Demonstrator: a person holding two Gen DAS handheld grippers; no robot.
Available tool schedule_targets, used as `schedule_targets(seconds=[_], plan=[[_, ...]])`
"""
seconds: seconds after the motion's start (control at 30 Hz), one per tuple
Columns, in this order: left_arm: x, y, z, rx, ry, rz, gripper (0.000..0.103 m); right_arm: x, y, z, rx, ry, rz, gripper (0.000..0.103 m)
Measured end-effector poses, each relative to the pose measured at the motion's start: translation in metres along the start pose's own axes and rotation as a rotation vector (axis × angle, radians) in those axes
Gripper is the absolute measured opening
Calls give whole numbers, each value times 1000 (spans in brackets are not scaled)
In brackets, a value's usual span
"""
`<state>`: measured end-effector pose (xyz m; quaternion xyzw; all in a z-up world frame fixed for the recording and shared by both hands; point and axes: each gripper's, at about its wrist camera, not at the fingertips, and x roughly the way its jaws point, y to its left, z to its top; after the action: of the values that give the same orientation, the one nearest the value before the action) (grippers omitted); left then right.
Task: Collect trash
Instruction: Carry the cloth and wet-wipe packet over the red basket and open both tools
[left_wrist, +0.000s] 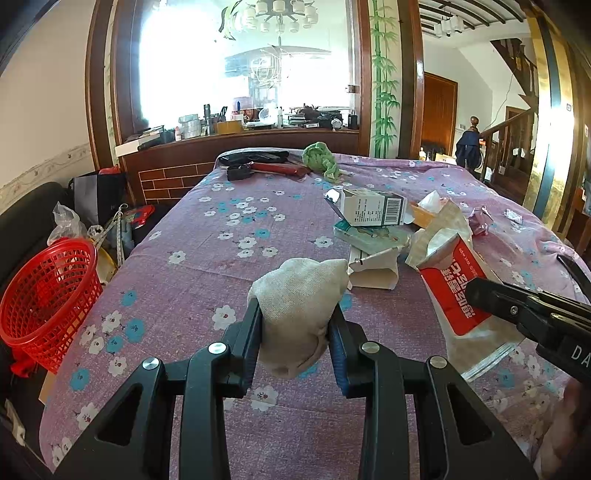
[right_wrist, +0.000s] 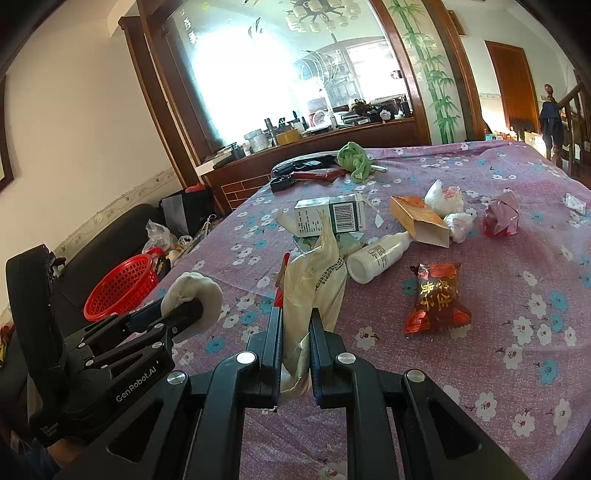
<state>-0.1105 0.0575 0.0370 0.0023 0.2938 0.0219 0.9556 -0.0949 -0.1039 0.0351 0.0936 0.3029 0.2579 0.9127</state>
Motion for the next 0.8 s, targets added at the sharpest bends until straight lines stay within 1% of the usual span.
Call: schedule_targets(seconds=[0.5,0.8], plan=[[0,0,0,1,-2,0,32,0,-1,0,-1,0,-3,14],[0,0,0,2,-1,3,32,-1,-2,0,4,3,-21,14]])
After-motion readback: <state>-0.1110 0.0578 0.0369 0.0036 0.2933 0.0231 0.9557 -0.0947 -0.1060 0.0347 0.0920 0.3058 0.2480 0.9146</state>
